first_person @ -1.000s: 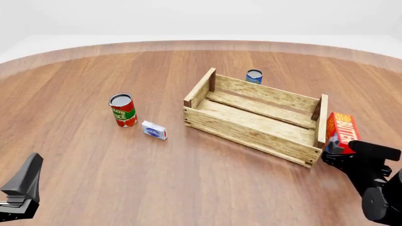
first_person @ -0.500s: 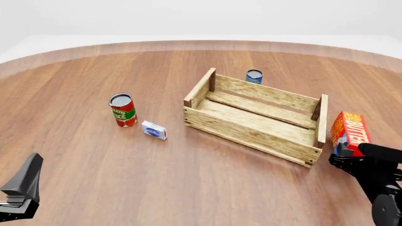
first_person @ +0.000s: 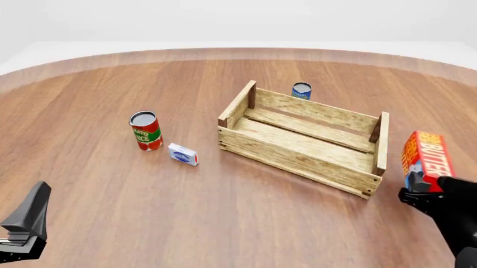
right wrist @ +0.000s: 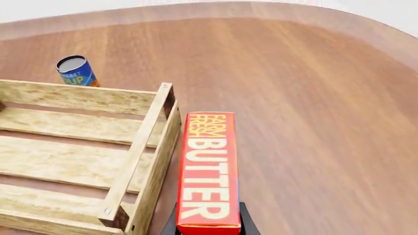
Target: Pick up the butter and put it in the tray.
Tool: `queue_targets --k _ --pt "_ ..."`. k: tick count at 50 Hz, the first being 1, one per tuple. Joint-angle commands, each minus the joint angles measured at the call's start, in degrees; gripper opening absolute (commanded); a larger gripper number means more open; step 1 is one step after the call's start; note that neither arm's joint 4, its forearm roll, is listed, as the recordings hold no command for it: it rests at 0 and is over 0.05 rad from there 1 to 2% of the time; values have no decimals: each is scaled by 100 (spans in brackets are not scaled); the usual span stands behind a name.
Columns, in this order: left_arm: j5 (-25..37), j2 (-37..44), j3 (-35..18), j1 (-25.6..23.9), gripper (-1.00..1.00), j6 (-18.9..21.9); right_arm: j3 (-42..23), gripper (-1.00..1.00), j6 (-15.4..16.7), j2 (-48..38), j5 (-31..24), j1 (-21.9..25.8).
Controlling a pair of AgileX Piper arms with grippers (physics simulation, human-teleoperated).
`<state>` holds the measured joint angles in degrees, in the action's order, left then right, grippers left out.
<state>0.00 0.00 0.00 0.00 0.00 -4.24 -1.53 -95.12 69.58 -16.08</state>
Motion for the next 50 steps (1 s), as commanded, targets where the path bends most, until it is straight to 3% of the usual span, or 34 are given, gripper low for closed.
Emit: queue_targets --k 1,36,44,50 --pt "0 0 0 0 100 0 324 -100 -68 577 32 -32" --pt "0 0 0 0 100 0 424 -100 157 1252 -58 49" --pt "0 0 0 0 100 0 424 -100 225 3142 -1794 107" --pt "0 0 0 0 100 0 424 -100 264 4246 -2790 181"
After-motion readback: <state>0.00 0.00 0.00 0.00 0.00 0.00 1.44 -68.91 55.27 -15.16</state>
